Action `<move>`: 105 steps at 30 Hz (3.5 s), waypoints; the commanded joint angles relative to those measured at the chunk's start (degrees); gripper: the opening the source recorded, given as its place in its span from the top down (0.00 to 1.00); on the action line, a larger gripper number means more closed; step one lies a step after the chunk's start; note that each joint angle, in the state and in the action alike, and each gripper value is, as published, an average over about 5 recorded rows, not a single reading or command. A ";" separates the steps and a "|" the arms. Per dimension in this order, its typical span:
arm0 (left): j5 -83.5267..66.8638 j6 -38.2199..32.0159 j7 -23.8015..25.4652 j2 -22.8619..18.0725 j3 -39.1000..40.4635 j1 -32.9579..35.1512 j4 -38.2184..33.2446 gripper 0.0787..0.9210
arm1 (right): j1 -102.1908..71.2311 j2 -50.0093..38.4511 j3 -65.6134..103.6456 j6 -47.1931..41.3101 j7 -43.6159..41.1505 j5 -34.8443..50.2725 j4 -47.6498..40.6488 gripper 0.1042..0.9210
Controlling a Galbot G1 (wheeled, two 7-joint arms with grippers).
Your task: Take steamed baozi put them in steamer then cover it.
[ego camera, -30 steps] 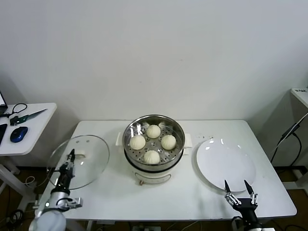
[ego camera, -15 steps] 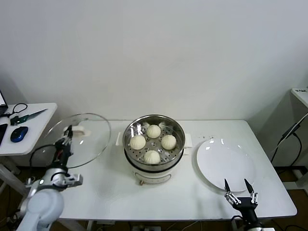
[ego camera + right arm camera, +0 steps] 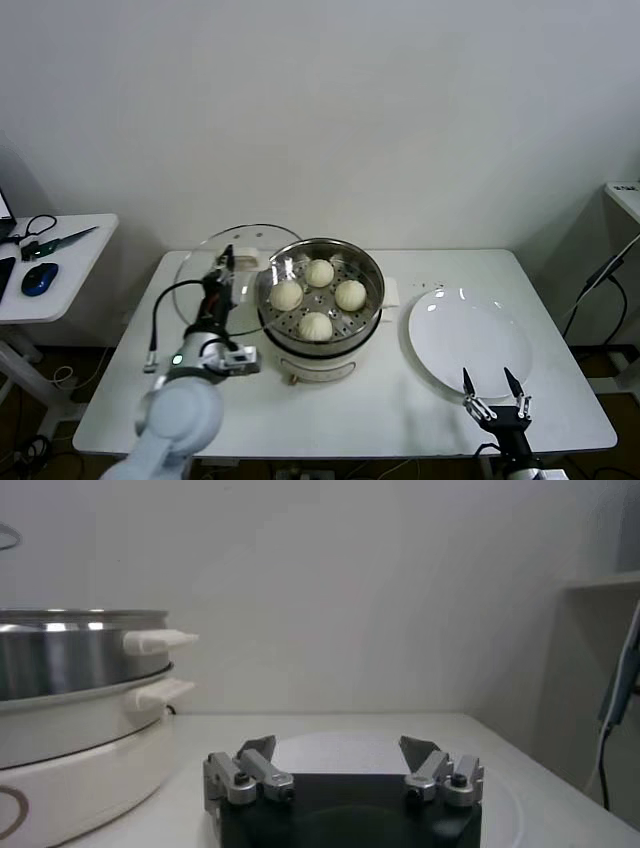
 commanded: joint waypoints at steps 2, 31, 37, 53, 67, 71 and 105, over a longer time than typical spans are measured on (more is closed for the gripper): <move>8.70 4.49 3.99 -8.57 11.93 -5.28 0.32 0.94 | 0.04 0.02 0.00 0.21 0.03 -0.07 -0.10 0.12; 14.92 2.41 -4.97 -19.32 15.38 -7.95 18.34 0.94 | -0.97 0.33 0.70 1.70 0.19 0.28 0.03 0.12; 15.40 3.00 -4.72 -18.80 14.72 -7.48 19.69 0.94 | -1.11 0.31 0.83 2.03 0.16 0.28 -0.03 0.12; 16.12 3.61 -4.60 -18.52 13.77 -7.15 20.87 0.93 | -1.05 0.49 0.95 2.36 0.04 0.19 0.01 0.12; 8.62 4.09 -0.94 -13.89 14.40 -6.07 10.44 0.51 | -1.12 0.41 -0.09 -2.24 2.94 2.20 1.02 0.12; 4.63 4.38 -0.30 -10.35 13.77 -3.49 3.97 0.36 | -1.08 0.05 -0.39 -2.49 2.41 1.75 1.53 0.12; -88.33 -35.84 -21.96 -6.94 -25.35 25.62 16.72 0.12 | 0.92 -0.06 -0.98 1.70 0.02 -1.38 -1.60 0.12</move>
